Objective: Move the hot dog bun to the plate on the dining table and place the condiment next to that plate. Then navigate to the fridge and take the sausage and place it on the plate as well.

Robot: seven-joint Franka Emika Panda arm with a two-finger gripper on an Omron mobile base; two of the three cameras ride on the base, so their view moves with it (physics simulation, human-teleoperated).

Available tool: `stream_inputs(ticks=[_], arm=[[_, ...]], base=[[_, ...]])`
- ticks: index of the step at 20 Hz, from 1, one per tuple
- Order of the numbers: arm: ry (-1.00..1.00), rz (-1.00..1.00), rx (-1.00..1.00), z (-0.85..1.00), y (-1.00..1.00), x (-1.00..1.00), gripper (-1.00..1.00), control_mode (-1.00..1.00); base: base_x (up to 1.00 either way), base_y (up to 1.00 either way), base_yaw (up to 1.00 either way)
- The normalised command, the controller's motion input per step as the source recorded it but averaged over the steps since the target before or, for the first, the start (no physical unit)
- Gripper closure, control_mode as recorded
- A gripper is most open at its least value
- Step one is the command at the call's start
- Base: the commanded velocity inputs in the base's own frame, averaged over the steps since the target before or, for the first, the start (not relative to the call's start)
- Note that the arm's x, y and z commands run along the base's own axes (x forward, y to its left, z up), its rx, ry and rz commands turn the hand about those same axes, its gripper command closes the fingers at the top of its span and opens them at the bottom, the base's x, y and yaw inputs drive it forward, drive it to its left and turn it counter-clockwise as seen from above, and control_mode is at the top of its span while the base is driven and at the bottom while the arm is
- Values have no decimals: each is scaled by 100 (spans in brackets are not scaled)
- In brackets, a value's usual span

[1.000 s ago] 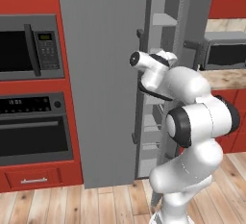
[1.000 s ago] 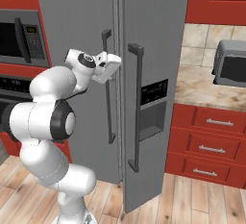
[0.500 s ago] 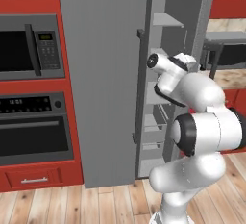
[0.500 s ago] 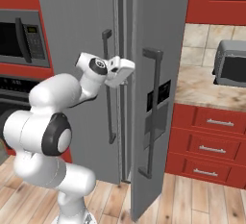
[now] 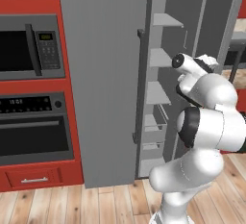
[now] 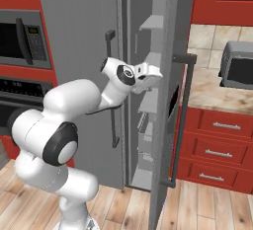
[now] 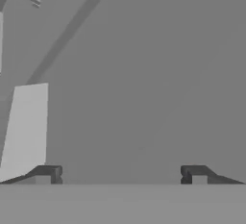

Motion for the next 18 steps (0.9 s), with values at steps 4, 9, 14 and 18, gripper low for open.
stream_inputs(ticks=[4,9,14,18], arm=[[0,0,7,0,-80,0,-100,-100],[-2,0,7,0,-19,-21,-100,-100],[0,6,8,-11,63,-42,-100,-100],[0,0,3,-10,100,-5,-100,-100]], base=[[0,0,0],[0,0,0],[0,0,0],[0,0,0]])
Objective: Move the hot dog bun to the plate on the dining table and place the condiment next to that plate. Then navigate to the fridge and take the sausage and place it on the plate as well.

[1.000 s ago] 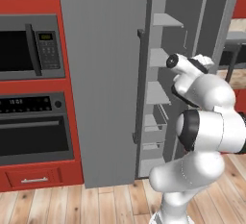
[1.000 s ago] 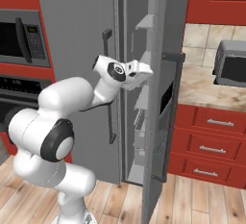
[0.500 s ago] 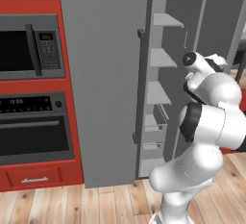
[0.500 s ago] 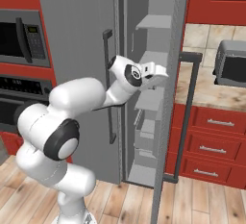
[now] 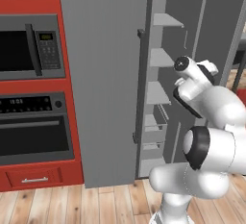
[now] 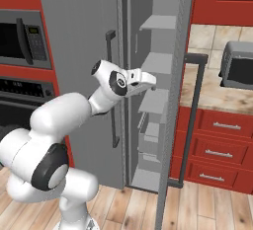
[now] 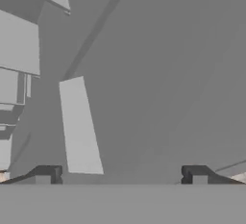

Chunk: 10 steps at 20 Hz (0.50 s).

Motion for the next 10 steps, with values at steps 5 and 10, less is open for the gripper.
stream_inputs(ticks=[5,10], arm=[[0,0,9,0,100,27,-100,-100],[0,5,17,0,100,31,-100,-100]], base=[[0,0,0],[0,0,0]])
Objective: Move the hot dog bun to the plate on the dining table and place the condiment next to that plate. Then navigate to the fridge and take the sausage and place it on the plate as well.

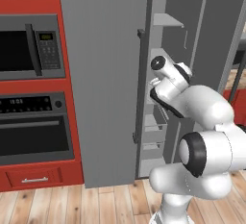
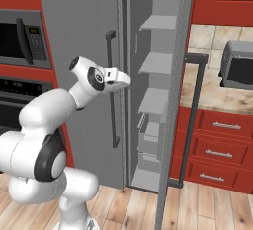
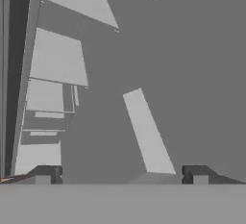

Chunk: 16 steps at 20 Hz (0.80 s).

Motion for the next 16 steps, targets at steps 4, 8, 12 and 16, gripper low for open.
stream_inputs(ticks=[4,8,12,16], arm=[[0,11,25,0,94,37,-100,-100],[0,13,20,12,68,24,-100,-100],[-4,9,11,16,25,29,-100,-100],[-26,5,0,1,4,22,-100,-100]], base=[[0,0,0],[0,0,0],[0,0,0],[0,0,0]])
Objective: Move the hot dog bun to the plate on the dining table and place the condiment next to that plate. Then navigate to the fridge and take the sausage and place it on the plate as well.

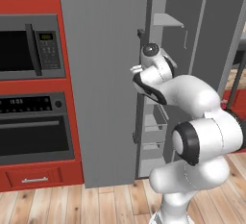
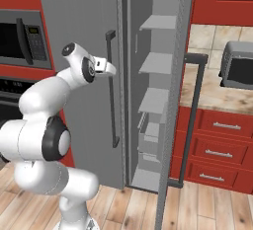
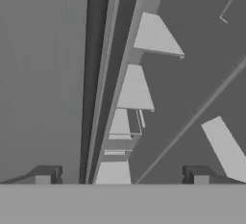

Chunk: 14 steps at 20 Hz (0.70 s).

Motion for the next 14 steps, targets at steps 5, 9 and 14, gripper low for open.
stream_inputs(ticks=[5,9,14], arm=[[-9,7,11,0,1,50,-100,-100],[0,9,17,0,0,66,-100,-100],[-3,2,2,0,0,54,-100,-100]], base=[[0,0,0],[0,0,0],[0,0,0]])
